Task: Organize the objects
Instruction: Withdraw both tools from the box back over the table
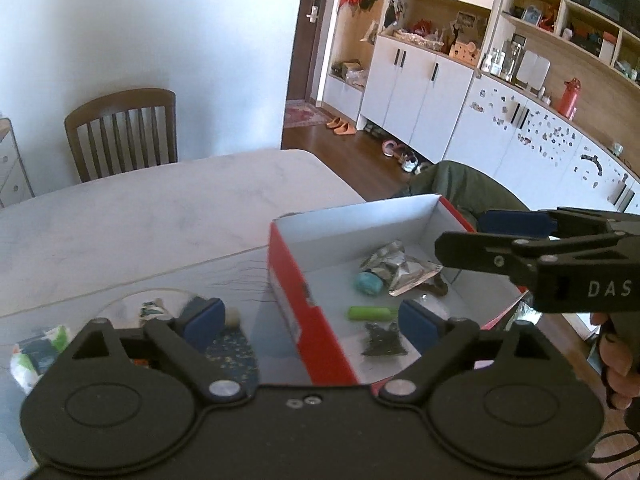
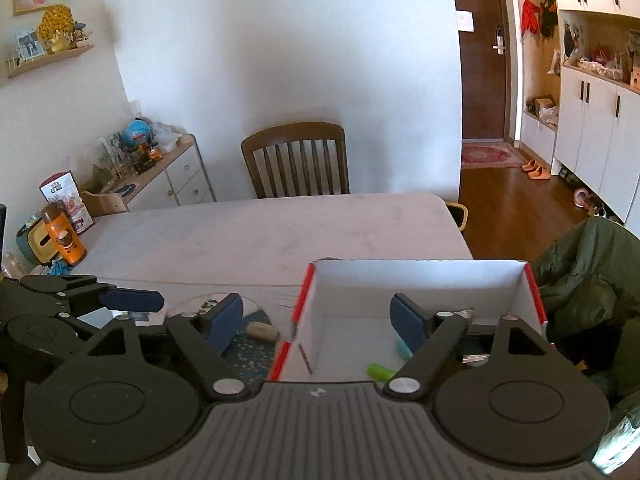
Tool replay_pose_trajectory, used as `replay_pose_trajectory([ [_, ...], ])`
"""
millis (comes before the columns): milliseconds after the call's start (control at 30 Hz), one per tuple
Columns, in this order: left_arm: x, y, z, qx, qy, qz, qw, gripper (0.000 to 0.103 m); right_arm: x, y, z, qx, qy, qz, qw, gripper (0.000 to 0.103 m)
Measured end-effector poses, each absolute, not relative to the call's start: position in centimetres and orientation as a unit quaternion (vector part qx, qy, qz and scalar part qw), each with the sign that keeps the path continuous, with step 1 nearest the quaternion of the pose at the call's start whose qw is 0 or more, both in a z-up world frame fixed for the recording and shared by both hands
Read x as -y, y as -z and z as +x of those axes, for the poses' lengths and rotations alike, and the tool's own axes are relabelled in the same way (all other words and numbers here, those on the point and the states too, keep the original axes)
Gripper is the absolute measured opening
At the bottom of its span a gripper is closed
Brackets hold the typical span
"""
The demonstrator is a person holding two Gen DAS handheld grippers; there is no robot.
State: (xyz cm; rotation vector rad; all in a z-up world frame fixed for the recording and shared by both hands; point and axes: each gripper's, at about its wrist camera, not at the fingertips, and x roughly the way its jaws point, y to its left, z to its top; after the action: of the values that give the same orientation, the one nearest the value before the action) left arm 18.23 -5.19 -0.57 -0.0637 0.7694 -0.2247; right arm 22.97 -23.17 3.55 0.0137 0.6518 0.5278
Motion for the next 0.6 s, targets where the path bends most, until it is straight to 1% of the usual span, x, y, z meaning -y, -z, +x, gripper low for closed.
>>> replay_pose_trajectory([
  [100,3.6,0.3,17.6,-0.368,0.107,-0.033,0.923,0.097,22.0,-3.5,22.3,-0.315,-0.260,0.011,0.913,0.085],
  [167,2.7,0.2,17.2,-0.363,0.103,-0.031,0.926,0.100,21.2,-3.5,21.8,-0.311,-0.261,0.010,0.914,0.090],
  [267,1.2,0.2,16.5,-0.358,0.097,-0.035,0.928,0.102,19.8,-3.5,21.0,-0.306,-0.260,0.012,0.916,0.097],
  [600,-3.7,0.2,14.7,-0.338,0.073,-0.039,0.937,0.102,15.7,-3.0,19.1,-0.305,-0.272,0.017,0.912,0.098],
])
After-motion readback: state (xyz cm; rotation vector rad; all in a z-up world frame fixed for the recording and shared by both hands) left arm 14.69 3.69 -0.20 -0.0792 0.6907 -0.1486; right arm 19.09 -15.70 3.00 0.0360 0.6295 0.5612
